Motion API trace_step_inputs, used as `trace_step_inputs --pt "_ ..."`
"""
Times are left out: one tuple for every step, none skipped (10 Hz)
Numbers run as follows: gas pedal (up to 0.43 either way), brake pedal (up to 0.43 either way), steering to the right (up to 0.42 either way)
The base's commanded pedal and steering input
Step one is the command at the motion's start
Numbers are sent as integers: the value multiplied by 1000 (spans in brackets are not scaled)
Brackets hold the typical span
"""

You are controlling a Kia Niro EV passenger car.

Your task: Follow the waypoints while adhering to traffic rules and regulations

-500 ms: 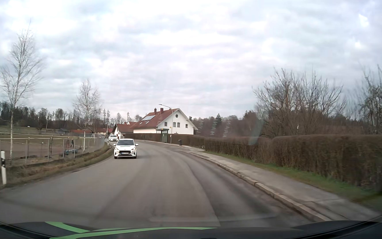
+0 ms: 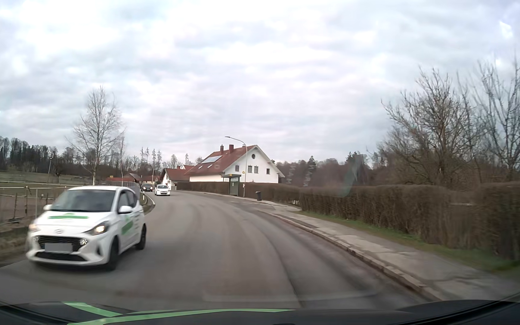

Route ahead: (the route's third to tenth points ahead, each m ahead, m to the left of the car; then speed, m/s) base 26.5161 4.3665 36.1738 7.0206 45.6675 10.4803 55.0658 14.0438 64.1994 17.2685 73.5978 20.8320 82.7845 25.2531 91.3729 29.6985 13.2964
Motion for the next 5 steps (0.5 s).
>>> trace_step_inputs --pt "138 0 -31" --pt "138 0 -32" --pt "138 0 -33" --pt "138 0 -34" --pt "138 0 -36"
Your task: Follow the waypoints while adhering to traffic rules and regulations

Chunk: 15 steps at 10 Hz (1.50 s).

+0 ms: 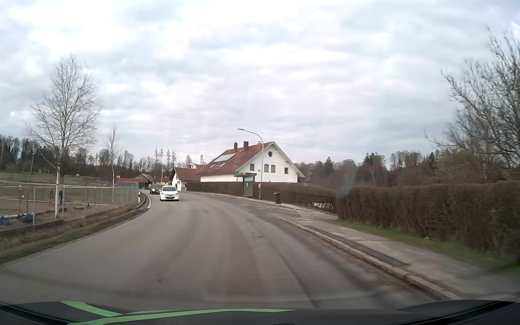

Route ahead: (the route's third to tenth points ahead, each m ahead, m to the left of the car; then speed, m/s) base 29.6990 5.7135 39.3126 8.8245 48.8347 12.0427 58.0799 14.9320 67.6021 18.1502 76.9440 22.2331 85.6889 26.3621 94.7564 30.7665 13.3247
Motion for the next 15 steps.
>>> trace_step_inputs --pt "150 0 -36" --pt "150 0 -37" --pt "150 0 -37" --pt "150 0 -37" --pt "150 0 -37" --pt "150 0 -37" --pt "150 0 -37" --pt "150 0 -37" --pt "157 0 -38" --pt "157 0 -40" --pt "157 0 -42" --pt "157 0 -43" --pt "157 0 -43" --pt "169 0 -43" --pt "169 0 -43"
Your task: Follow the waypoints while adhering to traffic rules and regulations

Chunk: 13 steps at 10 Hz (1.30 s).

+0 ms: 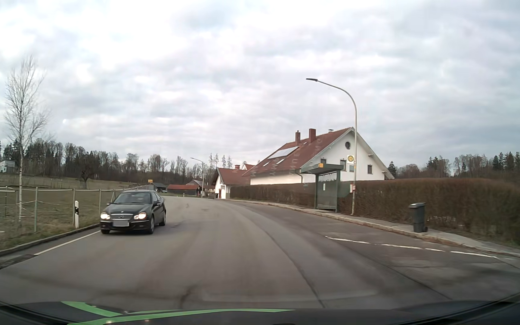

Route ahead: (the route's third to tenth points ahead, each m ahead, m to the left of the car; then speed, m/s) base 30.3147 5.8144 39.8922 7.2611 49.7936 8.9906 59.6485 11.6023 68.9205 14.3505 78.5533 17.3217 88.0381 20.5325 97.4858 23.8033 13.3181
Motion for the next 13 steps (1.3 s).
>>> trace_step_inputs --pt "169 0 -43" --pt "169 0 -43" --pt "169 0 -43" --pt "169 0 -42" --pt "169 0 -43" --pt "169 0 -42" --pt "169 0 -42" --pt "177 0 -41" --pt "177 0 -40" --pt "177 0 -38" --pt "177 0 -35" --pt "177 0 -32" --pt "177 0 -31"
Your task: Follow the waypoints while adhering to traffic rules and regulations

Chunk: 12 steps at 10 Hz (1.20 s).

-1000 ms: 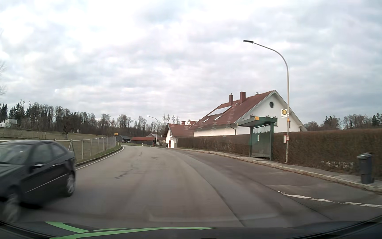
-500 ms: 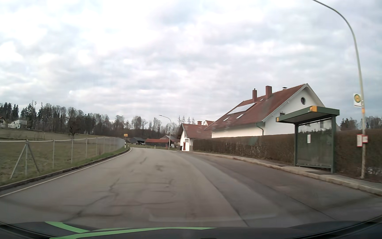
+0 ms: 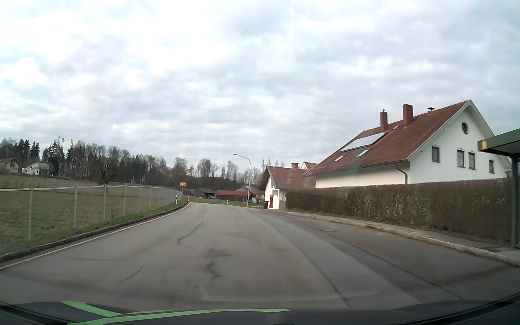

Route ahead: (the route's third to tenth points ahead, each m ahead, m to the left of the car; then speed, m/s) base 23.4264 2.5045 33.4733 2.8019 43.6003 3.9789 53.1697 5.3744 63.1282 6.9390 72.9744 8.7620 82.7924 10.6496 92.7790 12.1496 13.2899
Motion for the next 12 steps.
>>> trace_step_inputs --pt "177 0 -31" --pt "177 0 -31" --pt "177 0 -30" --pt "189 0 -30" --pt "189 0 -29" --pt "197 0 -29" --pt "209 0 -28" --pt "209 0 -24" --pt "209 0 -21" --pt "209 0 -19" --pt "209 0 -17" --pt "209 0 -12"
